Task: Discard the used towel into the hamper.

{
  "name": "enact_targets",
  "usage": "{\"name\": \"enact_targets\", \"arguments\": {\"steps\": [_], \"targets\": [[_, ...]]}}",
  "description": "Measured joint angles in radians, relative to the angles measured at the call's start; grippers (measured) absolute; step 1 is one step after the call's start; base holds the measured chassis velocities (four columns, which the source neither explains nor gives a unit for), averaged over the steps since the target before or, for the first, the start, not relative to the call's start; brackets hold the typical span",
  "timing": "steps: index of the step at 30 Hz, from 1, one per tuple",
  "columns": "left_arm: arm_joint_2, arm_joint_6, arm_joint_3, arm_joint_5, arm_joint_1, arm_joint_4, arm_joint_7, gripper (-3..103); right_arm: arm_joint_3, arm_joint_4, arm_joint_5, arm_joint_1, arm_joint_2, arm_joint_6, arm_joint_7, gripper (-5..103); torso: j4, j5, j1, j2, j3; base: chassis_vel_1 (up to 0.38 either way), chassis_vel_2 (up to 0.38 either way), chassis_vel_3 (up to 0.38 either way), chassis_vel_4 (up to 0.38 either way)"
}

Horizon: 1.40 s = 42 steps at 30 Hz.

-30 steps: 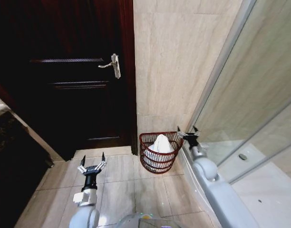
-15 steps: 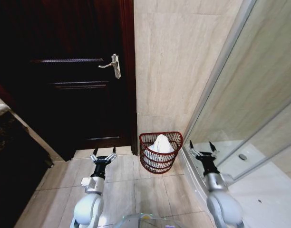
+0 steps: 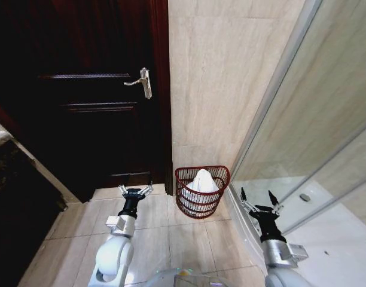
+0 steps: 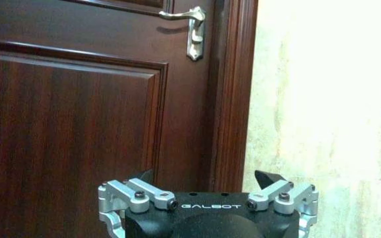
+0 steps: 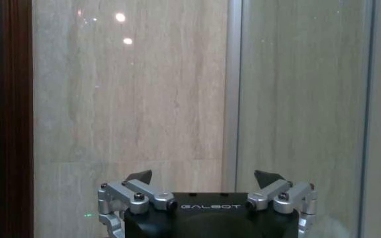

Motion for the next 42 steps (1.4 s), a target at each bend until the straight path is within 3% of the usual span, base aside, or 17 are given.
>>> {"name": "enact_targets", "arguments": {"steps": [14, 32, 42], "targets": [[0.006, -0.035, 0.004, 0.004, 0.019, 0.000, 0.002, 100, -0.040, 0.044, -0.051, -0.020, 0.028, -0.017, 0.035, 100, 0.0000, 0.0000, 0.000, 0.000, 0.000, 0.055, -0.050, -0.059, 0.059], [-0.002, -0.060, 0.066, 0.044, 0.009, 0.039, 0.003, 100, -0.038, 0.005, -0.046, -0.124, 0.034, 0.130, 0.082, 100, 0.0000, 0.0000, 0.000, 0.000, 0.000, 0.047, -0.049, -0.051, 0.047], [-0.001, -0.099, 0.070, 0.042, 0.032, 0.048, 0.001, 100, -0.038, 0.028, -0.034, -0.175, 0.036, 0.157, 0.092, 100, 0.0000, 0.0000, 0.000, 0.000, 0.000, 0.051, -0.056, -0.042, 0.047]]}}
